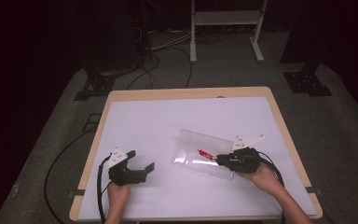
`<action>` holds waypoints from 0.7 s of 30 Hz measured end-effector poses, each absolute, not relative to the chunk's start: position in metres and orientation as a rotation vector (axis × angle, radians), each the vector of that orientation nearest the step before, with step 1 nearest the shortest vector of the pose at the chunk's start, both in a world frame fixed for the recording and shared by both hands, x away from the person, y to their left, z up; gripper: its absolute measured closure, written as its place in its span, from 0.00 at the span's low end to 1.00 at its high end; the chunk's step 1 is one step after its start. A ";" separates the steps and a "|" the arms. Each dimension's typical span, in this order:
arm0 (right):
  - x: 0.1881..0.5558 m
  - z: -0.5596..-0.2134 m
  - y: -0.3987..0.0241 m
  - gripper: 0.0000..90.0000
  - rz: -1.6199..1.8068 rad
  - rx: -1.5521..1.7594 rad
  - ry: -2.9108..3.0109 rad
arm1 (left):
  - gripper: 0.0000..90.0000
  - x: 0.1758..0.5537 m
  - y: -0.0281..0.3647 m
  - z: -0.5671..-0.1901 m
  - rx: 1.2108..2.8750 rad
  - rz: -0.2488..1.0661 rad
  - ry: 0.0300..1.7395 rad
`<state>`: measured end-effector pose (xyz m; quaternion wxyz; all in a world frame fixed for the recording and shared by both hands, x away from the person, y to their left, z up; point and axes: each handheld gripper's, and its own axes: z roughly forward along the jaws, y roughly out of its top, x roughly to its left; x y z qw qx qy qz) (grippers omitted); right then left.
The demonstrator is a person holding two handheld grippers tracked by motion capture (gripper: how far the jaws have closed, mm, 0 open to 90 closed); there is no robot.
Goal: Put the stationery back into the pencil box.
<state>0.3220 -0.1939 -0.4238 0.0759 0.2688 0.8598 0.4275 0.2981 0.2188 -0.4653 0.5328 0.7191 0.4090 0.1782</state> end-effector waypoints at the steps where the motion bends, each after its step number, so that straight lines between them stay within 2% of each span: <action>1: 0.323 -0.424 -0.193 0.87 1.279 0.801 2.583 | 0.00 0.298 0.219 -0.465 1.714 0.425 0.976; 21: 0.343 -0.447 -0.177 0.87 1.222 0.798 2.657 | 0.00 0.298 0.220 -0.465 1.707 0.420 0.975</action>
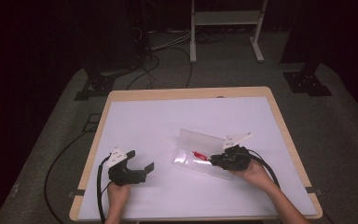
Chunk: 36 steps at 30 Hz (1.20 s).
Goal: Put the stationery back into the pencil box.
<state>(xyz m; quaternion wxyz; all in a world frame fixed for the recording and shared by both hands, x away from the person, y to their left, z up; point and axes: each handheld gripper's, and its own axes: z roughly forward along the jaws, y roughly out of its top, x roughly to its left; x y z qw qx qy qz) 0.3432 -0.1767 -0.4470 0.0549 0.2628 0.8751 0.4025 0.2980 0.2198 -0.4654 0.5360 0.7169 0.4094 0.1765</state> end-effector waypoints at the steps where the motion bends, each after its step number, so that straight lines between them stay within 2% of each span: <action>1: 0.344 -0.448 -0.176 0.87 1.218 0.800 2.661 | 0.00 0.298 0.220 -0.465 1.707 0.420 0.975; 36: 0.351 -0.465 -0.170 0.87 1.187 0.827 2.711 | 0.00 0.298 0.220 -0.465 1.705 0.421 0.977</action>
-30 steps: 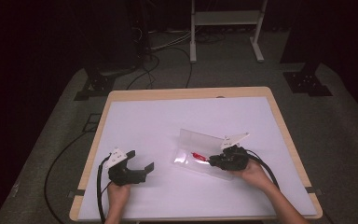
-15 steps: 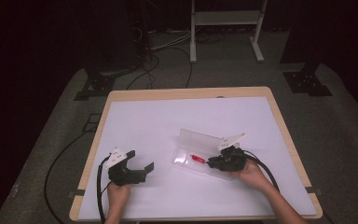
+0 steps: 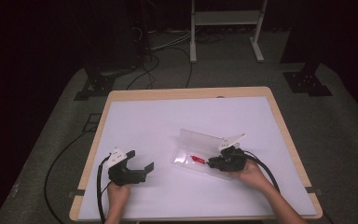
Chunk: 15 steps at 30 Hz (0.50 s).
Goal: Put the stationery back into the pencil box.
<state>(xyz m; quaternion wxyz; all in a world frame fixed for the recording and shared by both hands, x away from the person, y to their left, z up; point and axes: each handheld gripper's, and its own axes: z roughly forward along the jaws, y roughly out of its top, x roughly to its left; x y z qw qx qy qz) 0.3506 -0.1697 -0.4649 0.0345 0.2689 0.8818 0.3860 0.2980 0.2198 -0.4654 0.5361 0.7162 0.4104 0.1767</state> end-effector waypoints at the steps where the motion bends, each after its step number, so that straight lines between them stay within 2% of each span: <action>1: 0.351 -0.465 -0.170 0.87 1.188 0.829 2.710 | 0.00 0.298 0.220 -0.465 1.705 0.420 0.977; 9: 0.351 -0.466 -0.170 0.87 1.182 0.832 2.713 | 0.00 0.298 0.221 -0.465 1.698 0.417 0.983; 15: 0.351 -0.464 -0.173 0.81 1.210 0.845 2.702 | 0.00 0.298 0.220 -0.465 1.699 0.418 0.984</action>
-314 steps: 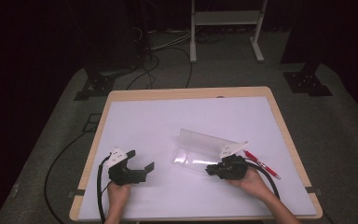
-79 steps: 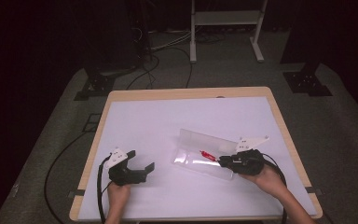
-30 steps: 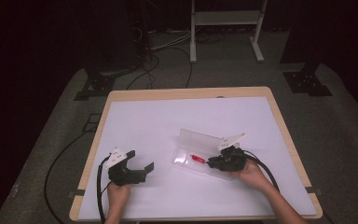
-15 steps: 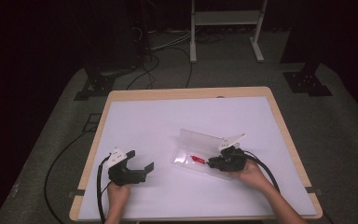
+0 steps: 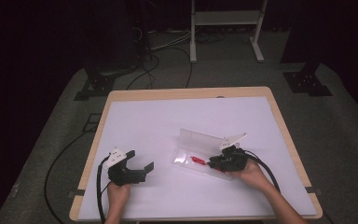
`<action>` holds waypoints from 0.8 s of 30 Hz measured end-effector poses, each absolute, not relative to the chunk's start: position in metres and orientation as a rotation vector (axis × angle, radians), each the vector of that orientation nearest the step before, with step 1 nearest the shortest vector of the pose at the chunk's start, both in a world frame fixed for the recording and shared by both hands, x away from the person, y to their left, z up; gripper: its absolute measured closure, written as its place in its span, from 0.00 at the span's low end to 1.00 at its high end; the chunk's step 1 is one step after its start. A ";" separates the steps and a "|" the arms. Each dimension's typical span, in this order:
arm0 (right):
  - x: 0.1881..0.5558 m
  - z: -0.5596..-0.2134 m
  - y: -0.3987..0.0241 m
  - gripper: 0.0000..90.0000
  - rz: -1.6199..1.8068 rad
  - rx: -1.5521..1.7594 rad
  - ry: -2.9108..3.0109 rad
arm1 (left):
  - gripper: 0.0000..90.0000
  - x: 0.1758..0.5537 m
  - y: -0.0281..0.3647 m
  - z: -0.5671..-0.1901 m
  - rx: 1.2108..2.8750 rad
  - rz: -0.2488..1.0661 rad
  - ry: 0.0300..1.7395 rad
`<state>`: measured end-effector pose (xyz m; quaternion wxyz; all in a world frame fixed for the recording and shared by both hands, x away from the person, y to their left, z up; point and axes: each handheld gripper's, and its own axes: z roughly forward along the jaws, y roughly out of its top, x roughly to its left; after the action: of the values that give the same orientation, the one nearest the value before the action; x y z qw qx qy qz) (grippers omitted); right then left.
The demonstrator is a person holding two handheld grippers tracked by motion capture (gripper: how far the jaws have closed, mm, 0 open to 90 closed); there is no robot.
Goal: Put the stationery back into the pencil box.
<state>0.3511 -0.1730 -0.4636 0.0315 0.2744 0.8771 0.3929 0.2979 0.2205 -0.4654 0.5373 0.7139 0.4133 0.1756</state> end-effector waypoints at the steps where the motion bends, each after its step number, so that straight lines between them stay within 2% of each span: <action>1: 0.351 -0.462 -0.173 0.81 1.215 0.845 2.698 | 0.00 0.298 0.220 -0.465 1.700 0.419 0.984; 24: 0.336 -0.440 -0.197 0.62 1.277 0.845 2.627 | 0.00 0.298 0.220 -0.465 1.704 0.418 0.980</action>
<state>0.3360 -0.1973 -0.4397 0.0502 0.2775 0.8629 0.4194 0.2984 0.2204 -0.4655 0.5363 0.7156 0.4117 0.1754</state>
